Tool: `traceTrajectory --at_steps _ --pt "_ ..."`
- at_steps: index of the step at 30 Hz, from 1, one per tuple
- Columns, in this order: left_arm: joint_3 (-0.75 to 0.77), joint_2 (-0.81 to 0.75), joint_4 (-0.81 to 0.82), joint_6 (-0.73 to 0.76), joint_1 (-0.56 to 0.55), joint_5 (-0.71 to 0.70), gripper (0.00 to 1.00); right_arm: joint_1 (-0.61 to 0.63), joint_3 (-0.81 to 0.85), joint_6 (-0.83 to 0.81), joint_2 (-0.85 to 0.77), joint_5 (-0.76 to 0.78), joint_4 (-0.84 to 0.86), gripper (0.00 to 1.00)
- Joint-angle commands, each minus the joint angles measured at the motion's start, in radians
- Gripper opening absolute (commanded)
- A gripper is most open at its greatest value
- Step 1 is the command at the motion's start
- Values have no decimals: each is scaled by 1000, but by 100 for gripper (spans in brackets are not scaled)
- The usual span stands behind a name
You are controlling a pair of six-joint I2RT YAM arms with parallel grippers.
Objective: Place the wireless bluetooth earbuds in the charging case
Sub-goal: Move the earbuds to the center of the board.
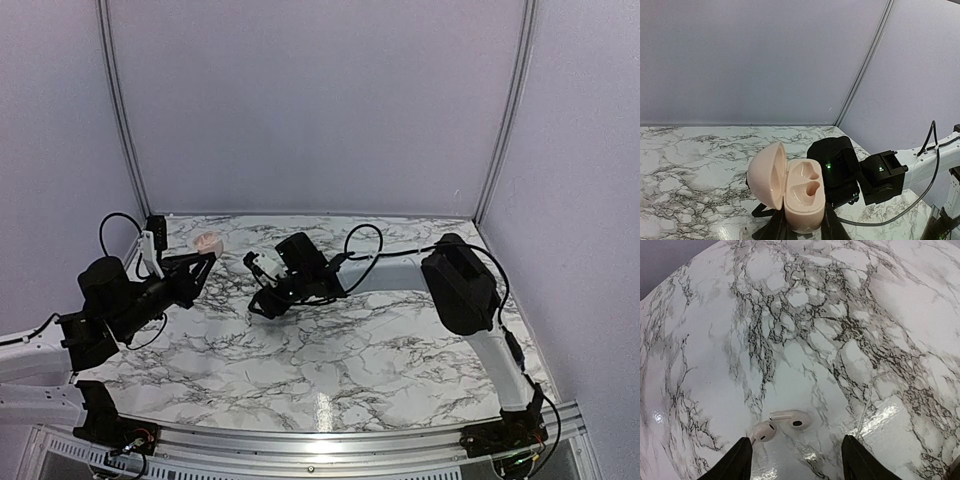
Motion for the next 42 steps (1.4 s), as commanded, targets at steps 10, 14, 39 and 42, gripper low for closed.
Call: traceTrajectory --at_steps 10,14,39,42 --pt "12 14 -6 7 9 14 0 42 185 -95 107 51 -117 60" --pt "18 23 -6 8 10 14 0 49 227 -103 137 56 -127 64" --pt "30 38 -6 14 12 25 0 93 -73 -217 -2 234 -120 35" --pt "37 48 -4 14 12 27 0 89 -162 -217 -58 253 -114 31"
